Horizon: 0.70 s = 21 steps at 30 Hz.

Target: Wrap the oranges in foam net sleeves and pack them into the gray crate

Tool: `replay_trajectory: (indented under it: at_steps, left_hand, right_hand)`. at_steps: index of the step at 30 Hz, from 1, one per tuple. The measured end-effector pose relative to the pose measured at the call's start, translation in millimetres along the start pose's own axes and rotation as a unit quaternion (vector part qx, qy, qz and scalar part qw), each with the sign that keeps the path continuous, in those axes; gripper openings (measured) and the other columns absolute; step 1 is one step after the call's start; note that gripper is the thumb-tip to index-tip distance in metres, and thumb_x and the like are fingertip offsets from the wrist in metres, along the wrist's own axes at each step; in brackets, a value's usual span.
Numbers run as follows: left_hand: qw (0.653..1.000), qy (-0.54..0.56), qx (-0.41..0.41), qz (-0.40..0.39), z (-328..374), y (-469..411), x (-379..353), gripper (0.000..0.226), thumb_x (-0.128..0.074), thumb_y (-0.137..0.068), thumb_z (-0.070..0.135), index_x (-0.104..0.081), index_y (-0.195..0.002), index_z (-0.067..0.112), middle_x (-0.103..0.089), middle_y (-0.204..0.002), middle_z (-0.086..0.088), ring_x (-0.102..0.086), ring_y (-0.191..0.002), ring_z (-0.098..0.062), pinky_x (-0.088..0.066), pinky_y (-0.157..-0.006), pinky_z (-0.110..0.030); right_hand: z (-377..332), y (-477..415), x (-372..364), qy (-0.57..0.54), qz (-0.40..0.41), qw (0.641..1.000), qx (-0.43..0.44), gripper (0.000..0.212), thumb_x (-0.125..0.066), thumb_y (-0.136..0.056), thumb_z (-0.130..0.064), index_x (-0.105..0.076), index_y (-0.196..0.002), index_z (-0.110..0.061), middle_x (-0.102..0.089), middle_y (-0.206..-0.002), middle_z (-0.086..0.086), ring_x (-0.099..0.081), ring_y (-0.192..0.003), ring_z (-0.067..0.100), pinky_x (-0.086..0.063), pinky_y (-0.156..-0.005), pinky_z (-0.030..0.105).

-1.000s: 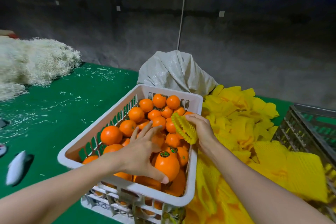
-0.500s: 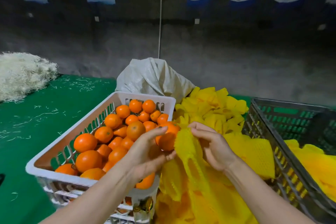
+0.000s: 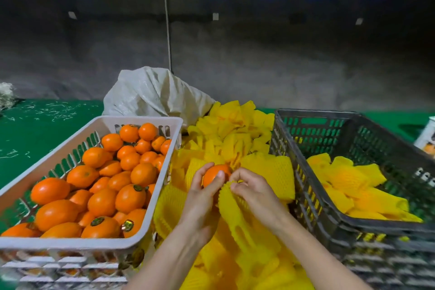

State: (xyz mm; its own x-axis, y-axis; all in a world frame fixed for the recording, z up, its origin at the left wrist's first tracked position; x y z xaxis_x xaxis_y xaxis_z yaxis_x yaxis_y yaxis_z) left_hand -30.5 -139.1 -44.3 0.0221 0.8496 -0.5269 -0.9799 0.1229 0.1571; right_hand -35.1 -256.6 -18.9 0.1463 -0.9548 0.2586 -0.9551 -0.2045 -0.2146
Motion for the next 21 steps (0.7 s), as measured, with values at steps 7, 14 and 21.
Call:
replay_trajectory:
  at_steps: [7, 14, 21]
  left_hand:
    - [0.998, 0.001, 0.034, -0.051, -12.5, 1.0, -6.1, 0.059, -0.068, -0.065, 0.046, -0.057, -0.120, 0.026, -0.072, -0.103, -0.010, -0.069, -0.093, -0.026, -0.053, -0.081, -0.041]
    - [0.993, -0.018, -0.015, -0.118, -4.3, 0.9, 8.1, 0.092, -0.097, -0.039, 0.027, -0.059, -0.123, 0.024, -0.067, -0.115, -0.014, -0.067, -0.102, -0.029, -0.056, -0.073, -0.031]
    - [0.988, 0.137, -0.032, -0.062, -4.7, -1.6, -1.2, 0.070, -0.077, -0.069, 0.017, -0.049, -0.132, 0.018, -0.068, -0.111, -0.018, -0.067, -0.099, -0.032, -0.057, -0.078, -0.042]
  right_hand:
    - [10.7, 7.5, 10.7, 0.040, 0.137, 0.987, 0.071, 0.018, -0.047, -0.090, -0.034, -0.052, -0.077, -0.022, -0.043, -0.054, -0.007, -0.037, -0.052, 0.009, -0.028, -0.050, 0.031]
    - [6.9, 12.9, -0.4, 0.099, 0.195, 0.965, 0.146, 0.014, -0.042, -0.088, -0.046, -0.048, -0.081, -0.035, -0.057, -0.071, -0.013, -0.049, -0.055, 0.001, -0.033, -0.049, 0.017]
    - [9.9, 13.0, -8.1, 0.139, 0.234, 0.948, 0.165, 0.026, -0.037, -0.091, -0.051, -0.056, -0.092, -0.034, -0.056, -0.068, -0.019, -0.049, -0.063, 0.000, -0.038, -0.057, 0.028]
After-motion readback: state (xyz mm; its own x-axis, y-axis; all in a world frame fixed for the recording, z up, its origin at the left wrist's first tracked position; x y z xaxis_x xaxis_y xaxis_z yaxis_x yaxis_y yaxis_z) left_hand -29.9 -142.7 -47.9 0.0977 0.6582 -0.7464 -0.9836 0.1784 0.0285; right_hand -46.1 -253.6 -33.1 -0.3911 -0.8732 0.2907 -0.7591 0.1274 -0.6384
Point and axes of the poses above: each hand's wrist, its own y-axis away from the middle knuckle, its own x-axis out of the back of the hand, z = x × y, the point moved 3 cm from there along -y, towards the middle knuckle
